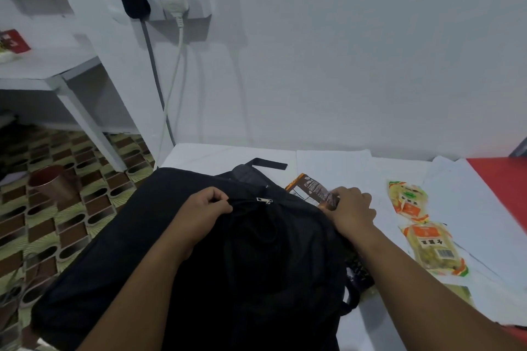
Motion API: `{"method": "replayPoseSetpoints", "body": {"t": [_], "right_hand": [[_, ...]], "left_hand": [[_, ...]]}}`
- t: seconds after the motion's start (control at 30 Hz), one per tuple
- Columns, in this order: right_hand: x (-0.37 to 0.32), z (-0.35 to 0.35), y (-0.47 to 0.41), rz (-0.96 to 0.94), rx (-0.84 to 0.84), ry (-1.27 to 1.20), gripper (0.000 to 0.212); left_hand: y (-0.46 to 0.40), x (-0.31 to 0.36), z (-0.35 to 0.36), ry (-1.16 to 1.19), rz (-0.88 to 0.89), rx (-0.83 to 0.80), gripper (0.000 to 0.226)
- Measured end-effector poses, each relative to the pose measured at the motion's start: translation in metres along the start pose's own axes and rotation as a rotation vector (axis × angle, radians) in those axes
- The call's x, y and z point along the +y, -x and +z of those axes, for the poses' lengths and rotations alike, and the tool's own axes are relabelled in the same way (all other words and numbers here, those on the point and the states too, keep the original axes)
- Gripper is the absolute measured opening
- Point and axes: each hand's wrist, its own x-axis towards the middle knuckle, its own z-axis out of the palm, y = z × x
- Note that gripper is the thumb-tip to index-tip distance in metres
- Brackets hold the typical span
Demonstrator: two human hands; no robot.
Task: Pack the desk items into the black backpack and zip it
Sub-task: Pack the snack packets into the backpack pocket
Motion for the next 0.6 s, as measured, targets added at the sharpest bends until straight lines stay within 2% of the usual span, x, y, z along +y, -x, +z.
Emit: {"method": "replayPoseSetpoints", "body": {"t": [0.1,0.23,0.47,0.53,0.6], "right_hand": [[-0.003,-0.003,0.007,-0.06,0.066,-0.183,0.028],[-0.006,-0.012,0.026,-0.102,0.123,-0.579,0.034],[-0.012,-0.04,0.051,-0.121,0.364,-0.85,0.039],[-0.023,-0.051,0.061,-0.174,0.347,-0.943,0.036],[-0.035,-0.057,0.072,-0.212,0.218,-1.008,0.032]], "left_hand": [[-0.001,0.0,0.0,-0.032,0.013,0.006,0.002],[-0.004,-0.001,0.001,-0.057,0.025,0.01,0.002],[-0.004,-0.003,0.002,-0.082,0.044,0.01,0.005],[-0.002,-0.002,0.002,-0.092,0.05,0.016,0.005],[0.0,-0.002,0.003,-0.102,0.057,0.018,0.005]]}}
